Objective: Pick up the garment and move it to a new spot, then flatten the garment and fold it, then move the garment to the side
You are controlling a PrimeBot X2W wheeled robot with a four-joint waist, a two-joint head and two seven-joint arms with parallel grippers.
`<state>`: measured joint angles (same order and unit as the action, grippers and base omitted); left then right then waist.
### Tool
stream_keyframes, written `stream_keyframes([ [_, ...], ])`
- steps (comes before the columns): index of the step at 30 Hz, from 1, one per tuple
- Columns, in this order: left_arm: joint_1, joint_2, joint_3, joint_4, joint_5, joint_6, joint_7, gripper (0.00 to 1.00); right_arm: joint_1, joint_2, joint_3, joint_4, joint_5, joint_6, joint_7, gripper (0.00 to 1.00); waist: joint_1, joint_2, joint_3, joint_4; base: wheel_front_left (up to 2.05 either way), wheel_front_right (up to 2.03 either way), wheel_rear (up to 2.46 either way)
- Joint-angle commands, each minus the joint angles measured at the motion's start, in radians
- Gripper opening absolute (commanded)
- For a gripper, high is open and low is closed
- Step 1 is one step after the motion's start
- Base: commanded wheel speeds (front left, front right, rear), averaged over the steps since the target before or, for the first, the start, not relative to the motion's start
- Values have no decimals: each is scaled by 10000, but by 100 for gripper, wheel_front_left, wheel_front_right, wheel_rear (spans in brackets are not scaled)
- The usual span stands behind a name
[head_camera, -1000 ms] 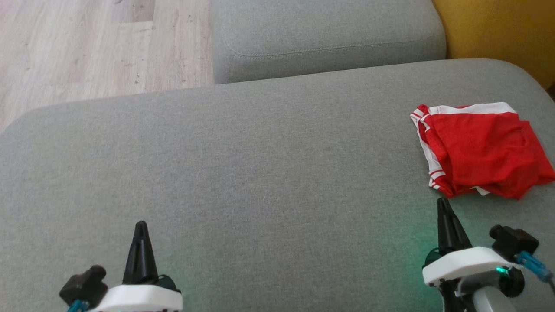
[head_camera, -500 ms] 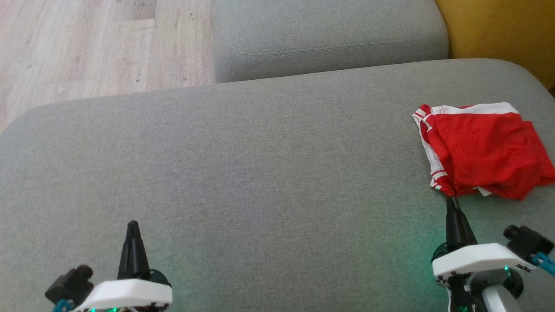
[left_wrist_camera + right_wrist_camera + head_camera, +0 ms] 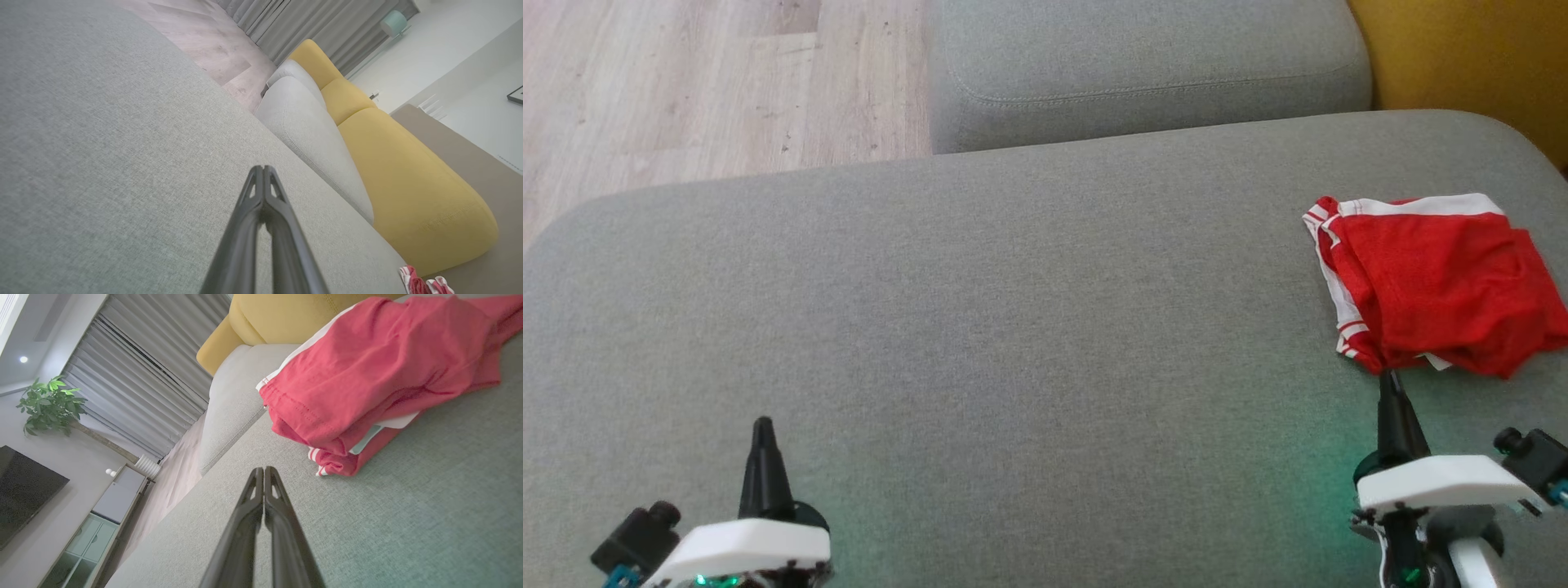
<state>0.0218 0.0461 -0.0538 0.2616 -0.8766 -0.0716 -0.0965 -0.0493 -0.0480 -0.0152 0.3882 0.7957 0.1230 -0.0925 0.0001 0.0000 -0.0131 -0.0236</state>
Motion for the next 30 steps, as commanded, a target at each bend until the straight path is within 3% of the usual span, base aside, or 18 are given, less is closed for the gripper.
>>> stream_keyframes([
  [1,-583,19,295,-277,-206,-57,40,0,-491,-31,17,-410,242,37,49,0,-1,0,2,3,0,0,0],
  [30,-890,28,886,-227,-3258,-286,922,0,-532,-27,-413,-849,3624,54,911,0,-1,0,70,103,0,0,0],
])
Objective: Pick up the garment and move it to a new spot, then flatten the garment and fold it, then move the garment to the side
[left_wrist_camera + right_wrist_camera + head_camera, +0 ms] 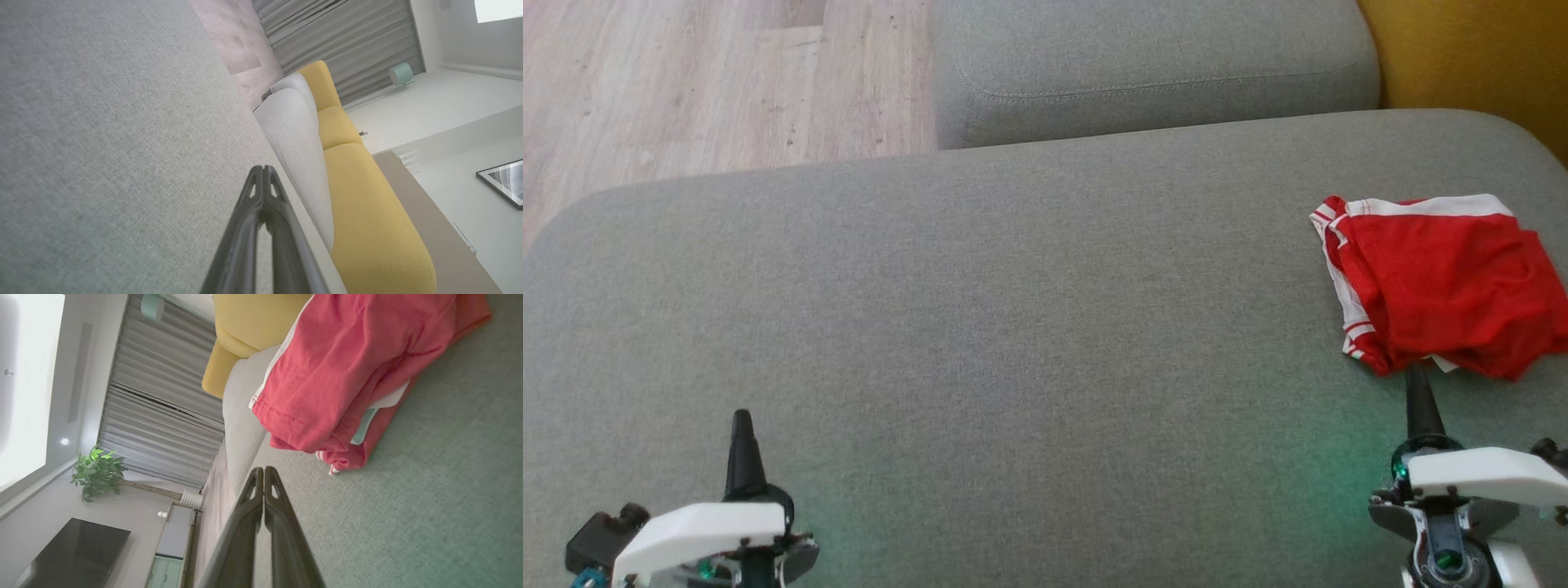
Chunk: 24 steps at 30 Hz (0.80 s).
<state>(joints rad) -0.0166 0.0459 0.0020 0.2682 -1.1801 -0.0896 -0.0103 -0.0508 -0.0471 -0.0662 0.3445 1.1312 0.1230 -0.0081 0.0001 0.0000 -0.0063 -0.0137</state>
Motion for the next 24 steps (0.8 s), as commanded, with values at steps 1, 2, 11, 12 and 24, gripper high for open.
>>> stream_keyframes([
  [1,-516,31,348,-291,-325,-113,88,0,-519,-37,82,-427,382,55,96,0,-1,0,4,7,0,0,0],
  [2,-516,31,348,-291,-325,-113,88,0,-519,-37,82,-427,382,55,96,0,-1,0,4,7,0,0,0],
  [11,-608,34,525,-276,-1241,-182,353,0,-531,-35,-47,-559,1397,60,355,0,-1,0,25,37,0,0,0],
  [12,-618,34,545,-274,-1343,-189,383,0,-533,-35,-61,-573,1510,60,383,0,-1,0,27,40,0,0,0],
  [24,-752,38,801,-253,-2664,-289,764,0,-550,-34,-248,-763,2974,68,756,0,-1,0,57,83,0,0,0],
])
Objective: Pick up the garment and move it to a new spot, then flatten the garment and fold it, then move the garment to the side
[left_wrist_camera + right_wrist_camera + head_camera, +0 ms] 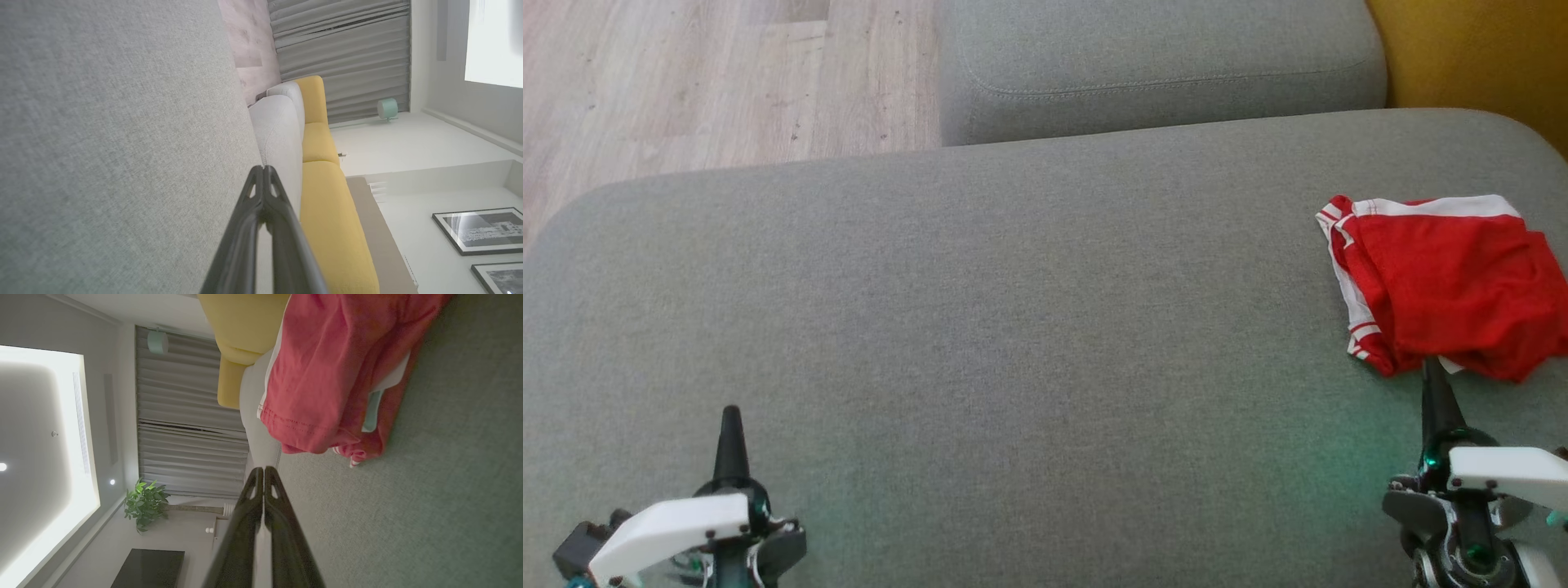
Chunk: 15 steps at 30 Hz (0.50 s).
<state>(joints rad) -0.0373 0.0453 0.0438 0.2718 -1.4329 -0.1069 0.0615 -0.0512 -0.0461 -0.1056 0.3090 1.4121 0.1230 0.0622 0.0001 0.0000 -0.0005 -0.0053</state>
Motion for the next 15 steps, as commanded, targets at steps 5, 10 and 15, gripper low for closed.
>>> stream_keyframes([
  [5,-596,45,481,-281,-646,-154,194,0,-552,-42,74,-482,729,71,196,0,-1,0,11,17,0,0,0],
  [10,-647,47,580,-273,-1155,-192,341,0,-559,-42,2,-555,1294,74,340,0,-1,0,23,34,0,0,0],
  [15,-698,48,679,-264,-1664,-231,488,0,-566,-41,-70,-628,1858,76,484,0,-1,0,34,50,0,0,0],
])
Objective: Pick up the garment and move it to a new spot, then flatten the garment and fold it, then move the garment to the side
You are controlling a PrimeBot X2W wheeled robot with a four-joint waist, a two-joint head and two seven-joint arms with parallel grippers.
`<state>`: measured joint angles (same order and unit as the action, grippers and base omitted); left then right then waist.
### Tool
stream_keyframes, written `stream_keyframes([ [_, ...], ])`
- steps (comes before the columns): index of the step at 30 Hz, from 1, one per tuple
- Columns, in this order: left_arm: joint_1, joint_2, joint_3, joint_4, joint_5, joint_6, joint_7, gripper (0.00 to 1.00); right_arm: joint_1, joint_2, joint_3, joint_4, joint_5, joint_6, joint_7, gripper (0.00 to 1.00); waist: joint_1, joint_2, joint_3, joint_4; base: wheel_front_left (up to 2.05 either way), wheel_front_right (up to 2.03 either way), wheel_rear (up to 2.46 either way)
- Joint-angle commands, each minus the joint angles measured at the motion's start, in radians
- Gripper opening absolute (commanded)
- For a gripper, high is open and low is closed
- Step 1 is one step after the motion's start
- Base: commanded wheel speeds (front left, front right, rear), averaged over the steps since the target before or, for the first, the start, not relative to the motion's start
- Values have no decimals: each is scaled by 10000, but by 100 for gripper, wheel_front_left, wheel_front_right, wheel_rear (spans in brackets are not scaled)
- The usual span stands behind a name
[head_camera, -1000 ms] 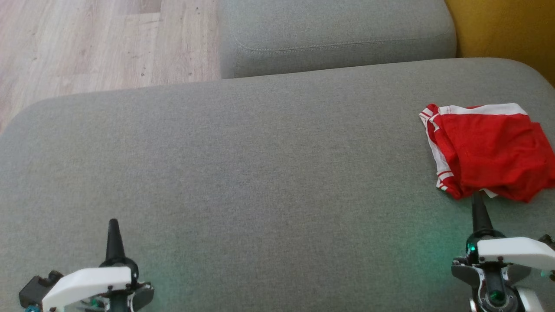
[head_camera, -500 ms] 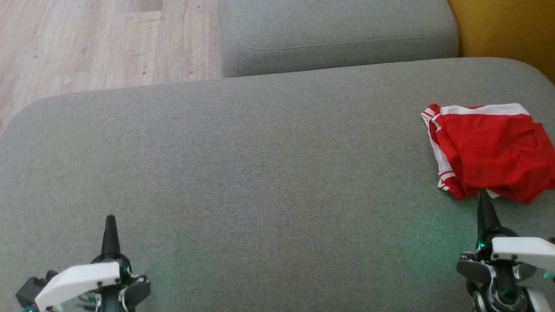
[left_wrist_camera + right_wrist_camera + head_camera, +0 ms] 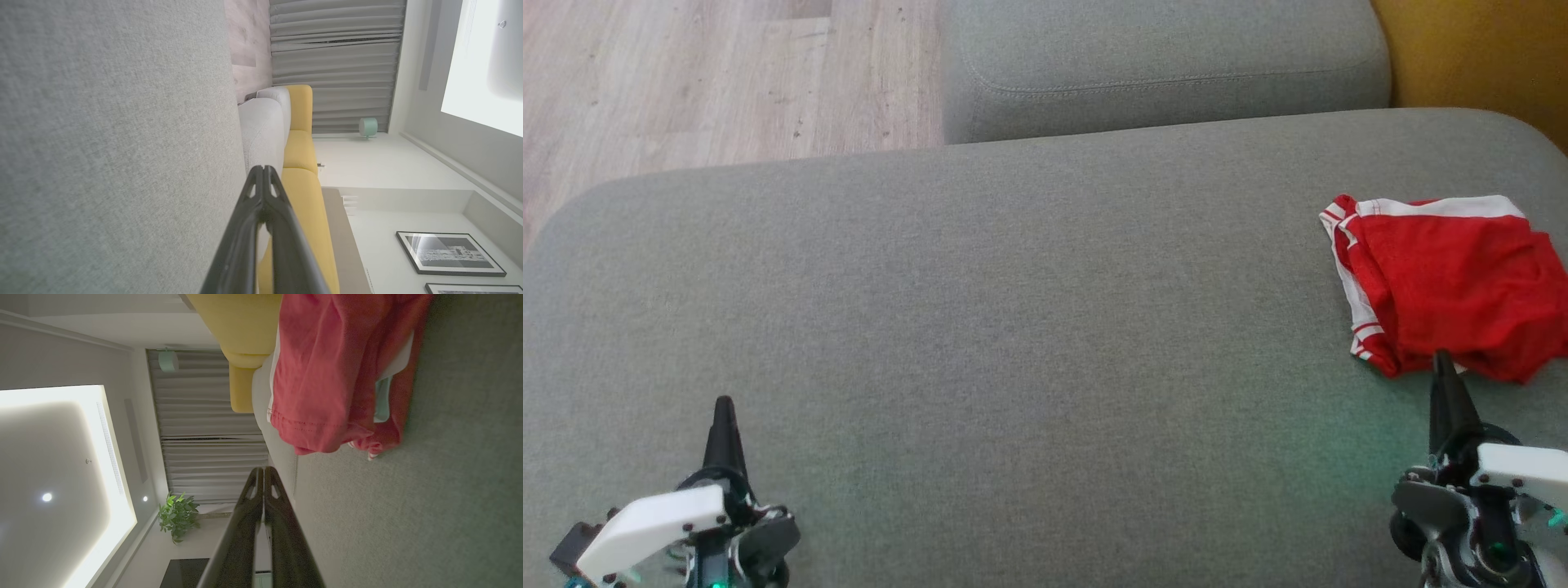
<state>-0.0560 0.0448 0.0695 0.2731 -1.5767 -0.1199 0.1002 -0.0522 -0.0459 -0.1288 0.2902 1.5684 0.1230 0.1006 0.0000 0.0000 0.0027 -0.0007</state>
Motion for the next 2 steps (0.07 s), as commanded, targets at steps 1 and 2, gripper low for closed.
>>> stream_keyframes([
  [1,-521,54,440,-276,-322,-107,128,0,-557,-43,149,-454,401,77,127,0,0,0,4,7,0,0,0],
  [2,-521,54,440,-276,-322,-107,128,0,-557,-43,149,-454,401,77,127,0,0,0,4,7,0,0,0],
])
